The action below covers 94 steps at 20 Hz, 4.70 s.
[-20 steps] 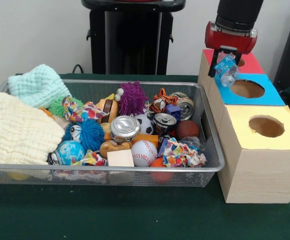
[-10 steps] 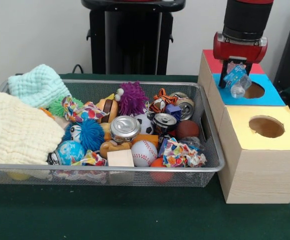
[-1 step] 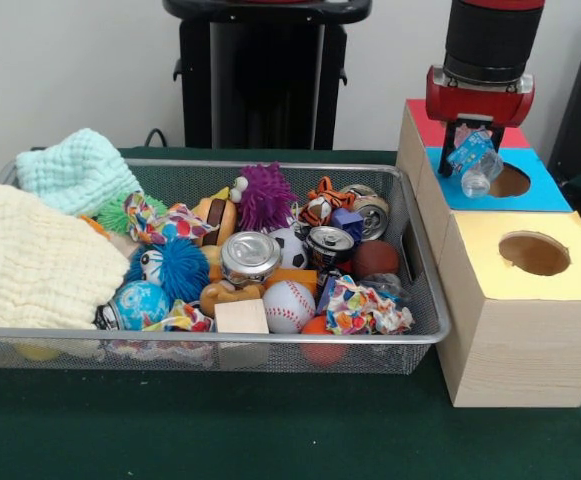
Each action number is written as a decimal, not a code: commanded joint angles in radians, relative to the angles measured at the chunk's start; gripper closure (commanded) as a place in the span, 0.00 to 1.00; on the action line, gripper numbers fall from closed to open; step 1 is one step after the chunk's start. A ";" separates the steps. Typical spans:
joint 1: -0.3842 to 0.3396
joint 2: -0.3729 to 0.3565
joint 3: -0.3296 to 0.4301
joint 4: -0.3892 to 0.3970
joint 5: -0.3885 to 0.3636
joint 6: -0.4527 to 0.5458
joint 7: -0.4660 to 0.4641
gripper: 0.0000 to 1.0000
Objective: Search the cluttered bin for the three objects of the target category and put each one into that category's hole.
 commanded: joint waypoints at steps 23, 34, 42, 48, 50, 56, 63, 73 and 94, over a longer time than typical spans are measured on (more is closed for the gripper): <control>0.132 0.114 0.027 -0.127 0.089 -0.068 0.222 1.00; 0.168 0.124 0.002 -0.146 0.112 -0.065 0.252 1.00; 0.205 0.125 -0.034 -0.159 0.147 -0.052 0.269 1.00; 0.227 0.131 -0.045 -0.171 0.176 -0.048 0.261 1.00; 0.222 0.136 -0.034 -0.168 0.188 -0.063 0.243 1.00; 0.206 0.118 -0.023 -0.154 0.201 -0.053 0.216 1.00; 0.178 0.097 0.008 -0.119 0.201 -0.071 0.195 1.00; 0.156 0.029 0.013 -0.058 0.187 -0.037 0.166 1.00; 0.180 -0.013 -0.109 -0.064 0.105 0.065 0.144 1.00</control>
